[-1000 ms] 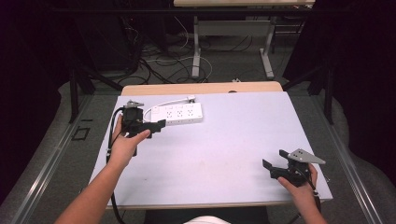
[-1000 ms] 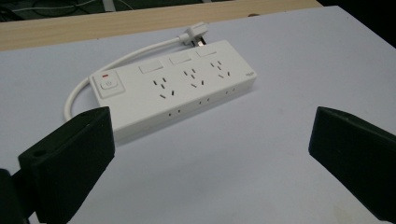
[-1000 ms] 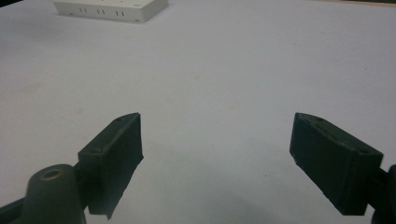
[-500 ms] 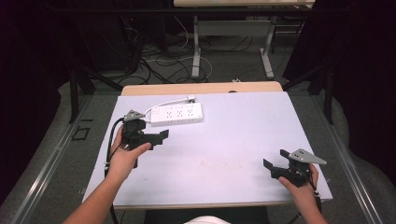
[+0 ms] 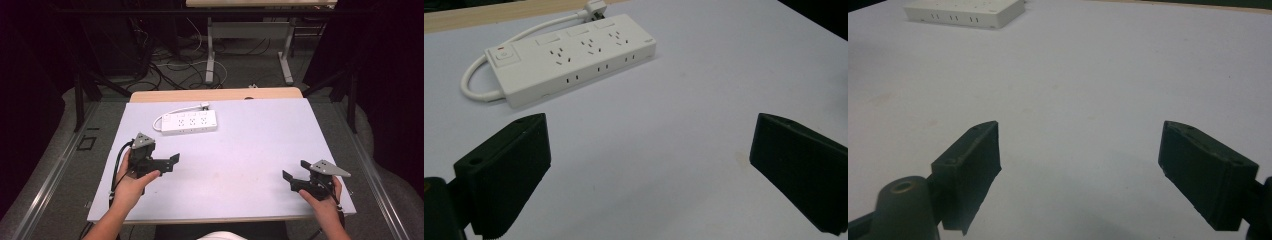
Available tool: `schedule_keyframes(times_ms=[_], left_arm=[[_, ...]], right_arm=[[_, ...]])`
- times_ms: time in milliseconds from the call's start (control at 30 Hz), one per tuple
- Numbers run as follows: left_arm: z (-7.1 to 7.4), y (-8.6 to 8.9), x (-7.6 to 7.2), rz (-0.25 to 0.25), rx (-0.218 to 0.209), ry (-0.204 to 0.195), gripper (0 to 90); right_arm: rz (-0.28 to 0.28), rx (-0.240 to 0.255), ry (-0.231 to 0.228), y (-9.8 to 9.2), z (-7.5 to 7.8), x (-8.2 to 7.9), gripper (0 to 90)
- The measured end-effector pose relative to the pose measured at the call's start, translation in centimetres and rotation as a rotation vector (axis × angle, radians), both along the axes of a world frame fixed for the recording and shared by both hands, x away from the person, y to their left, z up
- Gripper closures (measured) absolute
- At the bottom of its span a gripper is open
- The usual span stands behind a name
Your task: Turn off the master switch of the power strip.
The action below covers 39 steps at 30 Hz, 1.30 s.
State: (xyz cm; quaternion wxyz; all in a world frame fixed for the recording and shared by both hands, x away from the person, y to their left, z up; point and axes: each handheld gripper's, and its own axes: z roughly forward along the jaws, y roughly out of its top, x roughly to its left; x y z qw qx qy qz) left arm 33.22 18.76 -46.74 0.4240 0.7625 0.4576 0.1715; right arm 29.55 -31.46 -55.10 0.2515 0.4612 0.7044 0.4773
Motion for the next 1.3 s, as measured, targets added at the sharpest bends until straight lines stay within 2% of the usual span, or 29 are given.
schedule_keyframes(times_ms=[100, 300, 467, 633, 700, 767, 967, 1133, 1300], left_arm=[[-0.5, 0.1, -0.5, -0.003, -0.008, -0.002, 3.4], [-1.5, 0.3, -1.6, -0.007, 0.010, -0.001, 4.0], [-2.3, 0.8, -2.3, -0.001, -0.012, -0.001, 3.9], [-2.8, 1.3, -2.8, 0.009, -0.014, -0.002, 3.9], [-3.2, 1.7, -3.1, 0.022, -0.031, 0.004, 3.9], [-3.6, 2.1, -3.2, 0.031, -0.021, -0.002, 3.9], [-4.6, 3.2, -3.4, 0.063, -0.048, 0.008, 3.9], [-5.2, 4.0, -3.4, 0.085, -0.043, -0.004, 4.0], [-5.9, 4.9, -3.3, 0.112, -0.034, 0.006, 4.0]], right_arm=[[0.000, 0.002, 0.000, 0.1, 0.0, 0.0, 16.2], [0.010, -0.002, 0.003, 0.1, 0.0, 0.0, 16.2], [0.009, -0.001, 0.005, 0.1, 0.0, -0.1, 16.2], [0.009, -0.002, 0.004, 0.2, 0.0, 0.0, 16.2], [0.009, -0.004, 0.004, 0.2, 0.0, 0.0, 16.2], [0.010, -0.003, 0.004, 0.2, 0.0, 0.0, 16.2], [0.009, -0.008, -0.001, 0.1, -0.1, 0.0, 16.2], [0.008, -0.004, 0.005, 0.2, -0.1, 0.0, 16.2], [0.008, -0.001, 0.008, 0.2, -0.1, 0.0, 16.2]])
